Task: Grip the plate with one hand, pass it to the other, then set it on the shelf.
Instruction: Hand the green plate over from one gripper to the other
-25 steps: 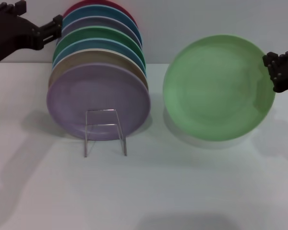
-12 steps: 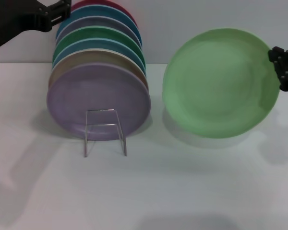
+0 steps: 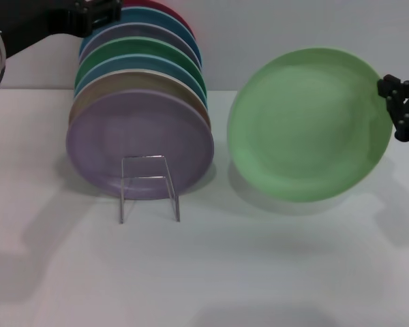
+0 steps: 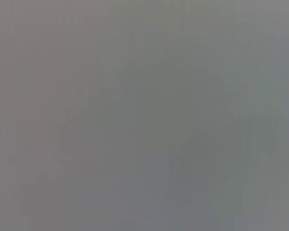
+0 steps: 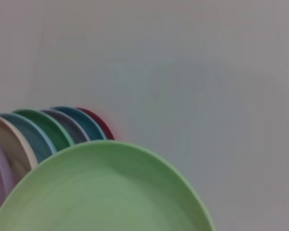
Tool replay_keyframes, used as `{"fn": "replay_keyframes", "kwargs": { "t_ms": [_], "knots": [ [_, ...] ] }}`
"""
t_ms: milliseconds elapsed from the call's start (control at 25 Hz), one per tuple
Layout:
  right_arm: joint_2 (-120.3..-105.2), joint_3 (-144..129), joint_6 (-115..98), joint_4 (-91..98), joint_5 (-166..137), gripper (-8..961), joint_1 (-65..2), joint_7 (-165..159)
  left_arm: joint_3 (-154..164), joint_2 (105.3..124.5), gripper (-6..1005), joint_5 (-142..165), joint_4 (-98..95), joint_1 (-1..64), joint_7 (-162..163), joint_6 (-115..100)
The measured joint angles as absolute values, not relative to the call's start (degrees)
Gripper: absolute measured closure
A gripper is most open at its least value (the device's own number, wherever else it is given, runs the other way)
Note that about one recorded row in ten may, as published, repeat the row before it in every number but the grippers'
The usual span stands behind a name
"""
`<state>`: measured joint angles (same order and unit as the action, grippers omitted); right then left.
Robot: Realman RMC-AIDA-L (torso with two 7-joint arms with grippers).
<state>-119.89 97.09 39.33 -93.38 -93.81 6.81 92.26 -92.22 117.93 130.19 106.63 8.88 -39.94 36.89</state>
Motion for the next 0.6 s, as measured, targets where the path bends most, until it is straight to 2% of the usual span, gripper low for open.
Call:
{"fn": "replay_keyframes", "kwargs": {
  "t_ms": [360,600],
  "knots": [
    [-119.57,101.28,51.64,-81.65,-70.08,941,7.45,115.58,-92.17,117.86,271,127.4,107.32,9.82,-42.35,39.97],
    [-119.61,104.26,55.68,-76.34,-67.41,942,6.94,118.73,-93.65,117.85,273,121.49,107.6,11.92,-46.35,46.63]
  ]
}}
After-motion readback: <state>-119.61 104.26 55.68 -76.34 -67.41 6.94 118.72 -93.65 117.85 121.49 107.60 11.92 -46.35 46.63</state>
